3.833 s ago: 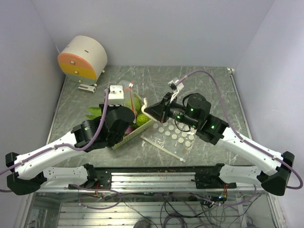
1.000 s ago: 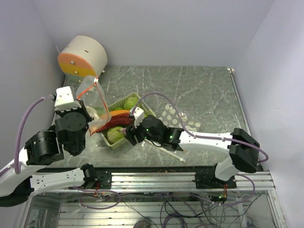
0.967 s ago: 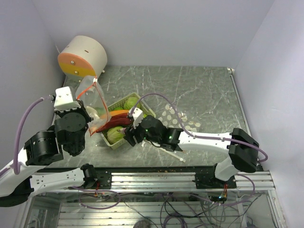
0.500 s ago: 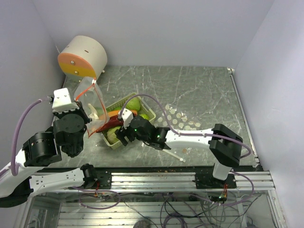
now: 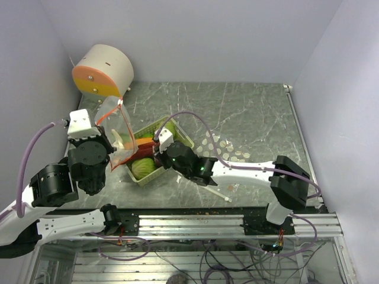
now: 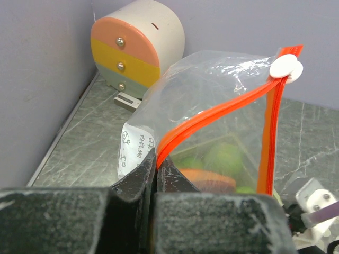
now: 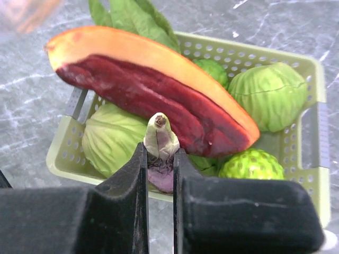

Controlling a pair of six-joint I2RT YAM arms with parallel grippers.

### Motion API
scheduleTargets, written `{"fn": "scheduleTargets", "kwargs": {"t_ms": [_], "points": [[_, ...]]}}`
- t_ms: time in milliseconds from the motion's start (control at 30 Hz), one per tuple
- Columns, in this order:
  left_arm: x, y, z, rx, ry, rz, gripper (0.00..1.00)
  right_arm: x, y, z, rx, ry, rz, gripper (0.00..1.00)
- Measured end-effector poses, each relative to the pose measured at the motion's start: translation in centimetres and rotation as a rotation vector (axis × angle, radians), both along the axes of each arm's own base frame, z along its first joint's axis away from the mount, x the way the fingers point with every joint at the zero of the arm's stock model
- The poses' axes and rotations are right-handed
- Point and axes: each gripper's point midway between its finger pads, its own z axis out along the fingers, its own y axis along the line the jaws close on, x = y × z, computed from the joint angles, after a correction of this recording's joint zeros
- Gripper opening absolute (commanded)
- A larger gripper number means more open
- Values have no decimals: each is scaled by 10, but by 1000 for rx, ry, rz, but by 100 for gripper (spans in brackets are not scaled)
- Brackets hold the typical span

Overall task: Place the food in the zip-top bag and seal the zipper
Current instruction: Pick up the fake vegetable from the bin, then place the fake vegetable in the zipper food storage bag.

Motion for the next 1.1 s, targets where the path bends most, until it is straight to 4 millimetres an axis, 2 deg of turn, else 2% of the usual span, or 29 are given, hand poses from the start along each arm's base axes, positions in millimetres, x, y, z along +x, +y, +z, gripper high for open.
{"fn": "scheduleTargets", "kwargs": {"t_ms": [100, 233, 400, 533, 633, 767, 867, 967, 1100], "points": [[2, -7, 0, -2, 4, -17, 7, -2, -10, 23, 26, -12, -20, 0], [7, -26, 0, -4, 14, -68, 7, -8, -34, 81, 113, -50, -42, 0], [17, -67, 0, -22, 25, -170, 7, -23, -86, 173, 279, -119, -80, 0], [26, -105, -2, -34, 32, -248, 7, -39, -128, 223, 386, -154, -85, 0], [33, -129, -10, -39, 37, -286, 7, -50, -150, 245, 424, -166, -73, 0], [45, -166, -47, 14, 85, -327, 7, -65, -176, 274, 476, -184, -51, 0], [53, -191, -80, 77, 137, -348, 7, -73, -188, 289, 493, -195, -31, 0], [60, -209, -99, 111, 167, -357, 7, -78, -195, 300, 507, -204, -12, 0], [65, -226, -115, 127, 188, -370, 7, -80, -198, 298, 501, -207, -7, 0]]}}
